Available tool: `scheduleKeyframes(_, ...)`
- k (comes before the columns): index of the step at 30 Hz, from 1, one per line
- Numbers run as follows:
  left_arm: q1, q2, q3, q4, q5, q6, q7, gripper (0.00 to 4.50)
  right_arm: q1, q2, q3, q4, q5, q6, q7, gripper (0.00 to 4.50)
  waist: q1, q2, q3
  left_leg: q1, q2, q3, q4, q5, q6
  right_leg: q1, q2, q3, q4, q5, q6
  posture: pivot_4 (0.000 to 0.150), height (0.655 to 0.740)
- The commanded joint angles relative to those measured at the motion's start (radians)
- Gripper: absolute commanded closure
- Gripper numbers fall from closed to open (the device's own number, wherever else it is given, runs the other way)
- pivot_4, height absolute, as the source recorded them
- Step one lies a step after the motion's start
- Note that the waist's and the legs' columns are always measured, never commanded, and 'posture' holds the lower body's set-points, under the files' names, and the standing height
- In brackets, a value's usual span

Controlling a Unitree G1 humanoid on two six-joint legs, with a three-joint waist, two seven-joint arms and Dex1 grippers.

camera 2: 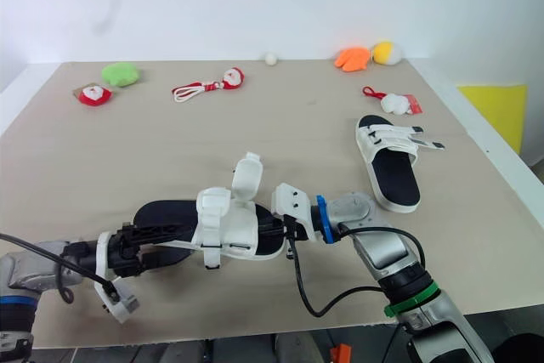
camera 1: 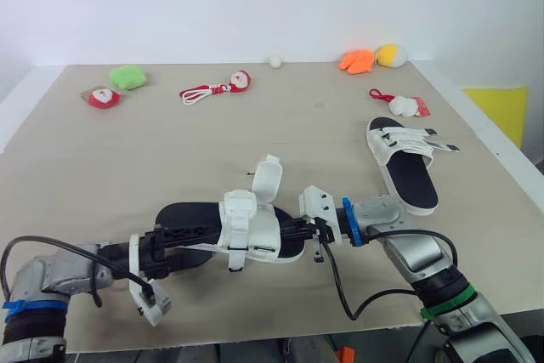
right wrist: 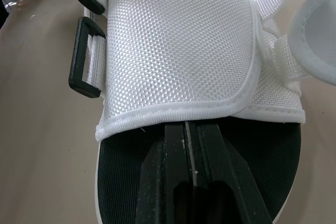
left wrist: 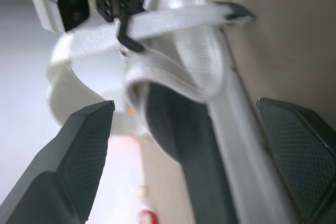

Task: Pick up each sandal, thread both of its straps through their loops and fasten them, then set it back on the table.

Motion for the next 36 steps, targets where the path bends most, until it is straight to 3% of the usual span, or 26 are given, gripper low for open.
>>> scheduleKeyframes(1,-0.026,-0.022,-0.004,-0.047,0.111,-0.003,0.106,0.01,0.010,-0.014,0.024,0.052,-0.056,0.021,-0.013,4.50,0.000,0.000,0.000,0.000,0.000,0.000,0.000,0.000,0.000,0.000,0.000,0.000,0.000,0.000,0.001,0.150,0.7400)
scheduleKeyframes(10,-0.039,-0.017,-0.085,-0.076,0.245,-0.003,0.278,0.01,0.005,-0.016,0.021,0.052,-0.055,0.021,-0.012,4.50,0.000,0.000,0.000,0.000,0.000,0.000,0.001,0.000,0.001,0.001,0.000,0.001,0.000,0.003,0.005,0.150,0.7400)
scheduleKeyframes(23,0.017,0.037,-0.070,-0.102,0.263,0.034,0.468,0.01,0.012,-0.019,0.017,0.042,-0.053,0.026,-0.016,4.50,0.000,0.000,0.000,0.000,0.000,0.000,0.001,0.000,0.001,0.001,0.000,0.001,0.000,0.004,0.006,0.150,0.7400)
scheduleKeyframes(30,0.061,0.095,-0.090,-0.154,0.391,0.055,0.612,0.01,0.006,-0.016,0.023,0.053,-0.058,0.018,-0.010,4.50,0.000,0.000,0.000,0.000,0.000,0.000,0.001,0.000,0.001,0.001,0.000,0.001,0.000,0.003,0.006,0.150,0.7400)
scheduleKeyframes(36,0.076,0.149,-0.206,-0.223,0.529,0.164,0.796,0.01,-0.005,-0.013,0.025,0.063,-0.057,0.016,-0.008,4.50,0.000,0.000,0.000,0.000,0.000,0.001,0.001,0.001,0.001,0.001,0.000,0.001,0.001,0.002,0.002,0.150,0.7400)
